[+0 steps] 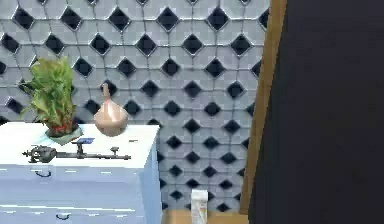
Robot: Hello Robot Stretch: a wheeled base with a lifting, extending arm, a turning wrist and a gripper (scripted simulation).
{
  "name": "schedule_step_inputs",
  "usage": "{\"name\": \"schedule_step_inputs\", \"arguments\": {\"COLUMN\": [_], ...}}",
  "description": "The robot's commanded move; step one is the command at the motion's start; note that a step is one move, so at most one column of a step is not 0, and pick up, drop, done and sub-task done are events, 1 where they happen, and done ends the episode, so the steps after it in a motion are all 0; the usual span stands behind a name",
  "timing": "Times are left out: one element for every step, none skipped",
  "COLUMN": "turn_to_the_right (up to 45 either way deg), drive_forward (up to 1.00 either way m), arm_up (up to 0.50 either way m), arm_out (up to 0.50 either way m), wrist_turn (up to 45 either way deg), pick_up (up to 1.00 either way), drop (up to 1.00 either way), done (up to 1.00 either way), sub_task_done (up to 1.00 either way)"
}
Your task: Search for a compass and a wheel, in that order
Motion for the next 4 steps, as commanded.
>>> {"name": "schedule_step_inputs", "arguments": {"turn_to_the_right": [45.0,45.0,0.0,-39.0], "drive_forward": [0.0,0.0,0.6,0.0], "arm_up": [0.0,0.0,0.0,0.0], "arm_out": [0.0,0.0,0.0,0.0], "wrist_turn": [0.0,0.0,0.0,0.0], "pick_up": [0.0,0.0,0.0,0.0], "drop": [0.0,0.0,0.0,0.0], "done": [0.0,0.0,0.0,0.0], "sub_task_done": [0.0,0.0,0.0,0.0]}}
